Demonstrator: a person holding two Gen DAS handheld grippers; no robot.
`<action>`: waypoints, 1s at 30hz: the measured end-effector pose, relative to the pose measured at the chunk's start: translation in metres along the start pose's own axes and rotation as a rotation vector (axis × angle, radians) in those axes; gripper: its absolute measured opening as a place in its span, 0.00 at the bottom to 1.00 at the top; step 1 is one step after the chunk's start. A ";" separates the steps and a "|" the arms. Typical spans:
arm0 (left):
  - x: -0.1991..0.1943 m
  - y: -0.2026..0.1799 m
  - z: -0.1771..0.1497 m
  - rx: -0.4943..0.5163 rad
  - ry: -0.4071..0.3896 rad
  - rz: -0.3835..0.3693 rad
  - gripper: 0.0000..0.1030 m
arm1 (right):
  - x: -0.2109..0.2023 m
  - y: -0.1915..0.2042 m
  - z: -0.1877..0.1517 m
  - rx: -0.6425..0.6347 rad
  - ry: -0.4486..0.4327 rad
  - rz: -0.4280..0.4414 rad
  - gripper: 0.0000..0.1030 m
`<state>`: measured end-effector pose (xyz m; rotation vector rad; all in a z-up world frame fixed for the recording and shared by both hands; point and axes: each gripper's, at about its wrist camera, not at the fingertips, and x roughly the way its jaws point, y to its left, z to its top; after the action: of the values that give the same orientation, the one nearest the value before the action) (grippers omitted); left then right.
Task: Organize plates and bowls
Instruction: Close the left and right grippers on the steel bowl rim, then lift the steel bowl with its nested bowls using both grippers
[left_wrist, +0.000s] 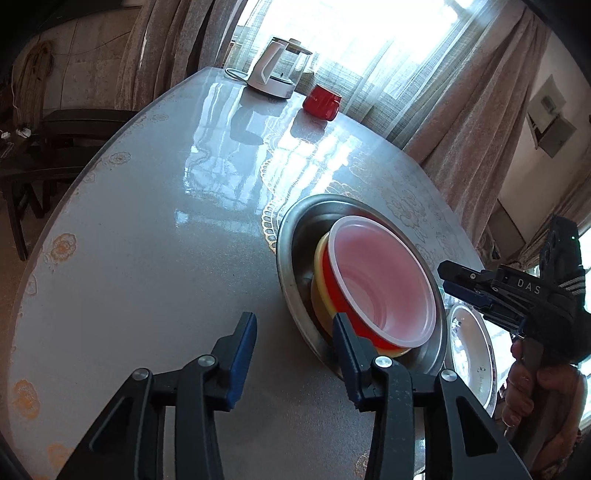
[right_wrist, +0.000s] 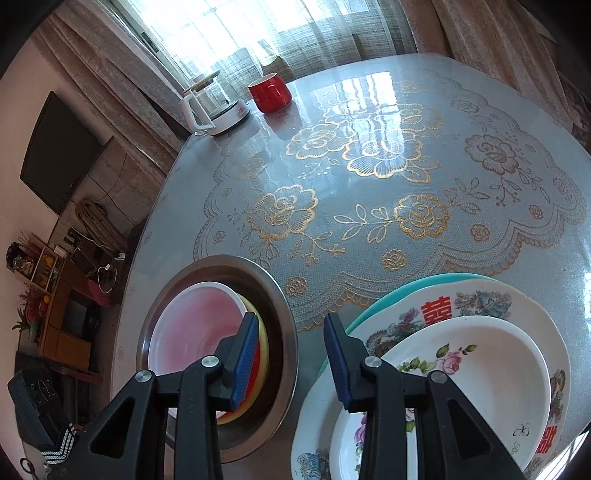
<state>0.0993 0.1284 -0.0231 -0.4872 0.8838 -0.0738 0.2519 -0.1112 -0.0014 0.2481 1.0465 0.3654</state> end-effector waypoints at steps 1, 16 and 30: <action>0.001 -0.002 0.000 0.006 0.004 -0.007 0.39 | 0.002 0.000 0.001 -0.011 0.005 0.004 0.33; 0.014 -0.009 0.007 0.082 -0.011 0.003 0.23 | 0.031 0.001 0.003 -0.030 0.093 0.028 0.12; 0.029 0.009 0.031 0.003 -0.032 0.029 0.26 | 0.050 0.005 0.021 0.050 0.085 0.063 0.13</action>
<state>0.1400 0.1401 -0.0320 -0.4711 0.8592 -0.0407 0.2918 -0.0866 -0.0291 0.3126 1.1347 0.4098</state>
